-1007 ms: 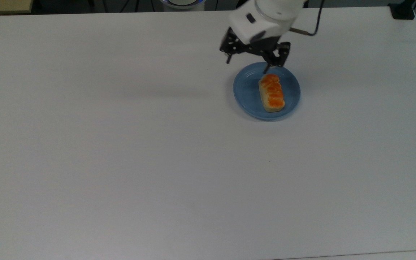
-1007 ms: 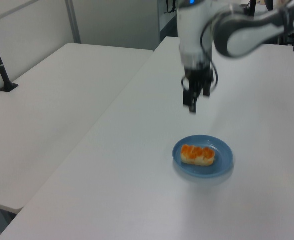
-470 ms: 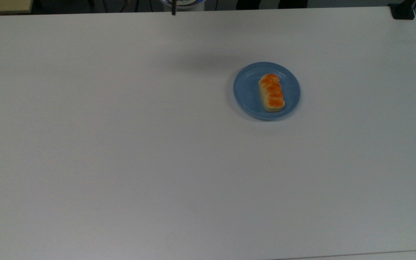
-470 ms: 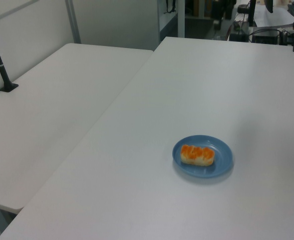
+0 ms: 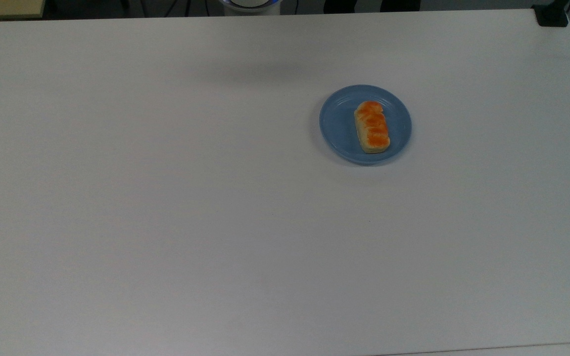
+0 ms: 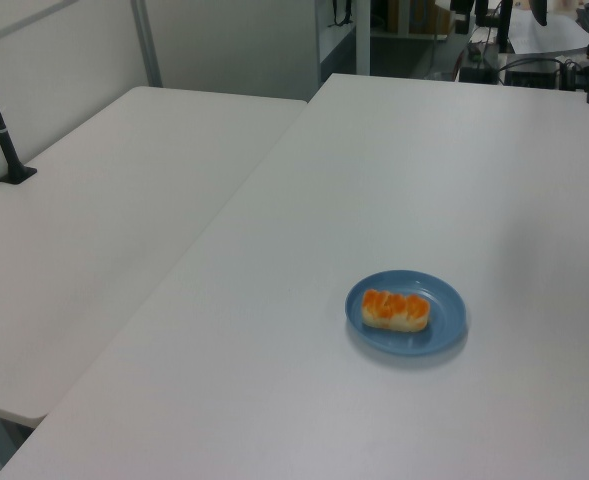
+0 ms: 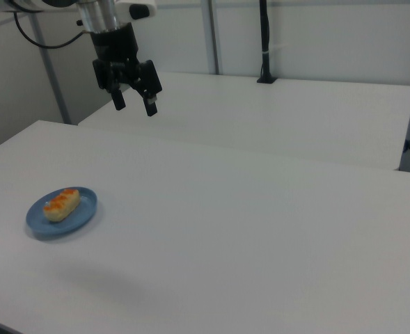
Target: Put the bread on a plate
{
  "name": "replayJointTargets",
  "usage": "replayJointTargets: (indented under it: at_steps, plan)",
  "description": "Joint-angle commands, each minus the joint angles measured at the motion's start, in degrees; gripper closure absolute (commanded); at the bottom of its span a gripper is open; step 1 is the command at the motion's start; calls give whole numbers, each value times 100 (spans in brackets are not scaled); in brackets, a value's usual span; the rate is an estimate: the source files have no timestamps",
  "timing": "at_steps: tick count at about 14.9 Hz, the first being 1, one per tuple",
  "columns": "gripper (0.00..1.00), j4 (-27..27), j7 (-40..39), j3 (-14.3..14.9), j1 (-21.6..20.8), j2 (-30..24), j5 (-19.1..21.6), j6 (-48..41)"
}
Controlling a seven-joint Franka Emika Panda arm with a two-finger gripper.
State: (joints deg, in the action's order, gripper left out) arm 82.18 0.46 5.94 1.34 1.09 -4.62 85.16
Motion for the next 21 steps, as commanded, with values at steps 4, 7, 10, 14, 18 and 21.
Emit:
replayJointTargets:
  at_steps: [4,7,10,14,18,21]
  plan:
    - [0,201,39,135,-11,-38,154,639]
    - [0,290,226,100,-46,-38,154,844]
    - [0,448,191,56,-64,-38,93,844]
    - [0,535,-184,47,-81,-65,40,555]
    - [0,580,-188,38,-99,-109,13,519]
    - [0,588,-196,38,-81,-109,22,563]
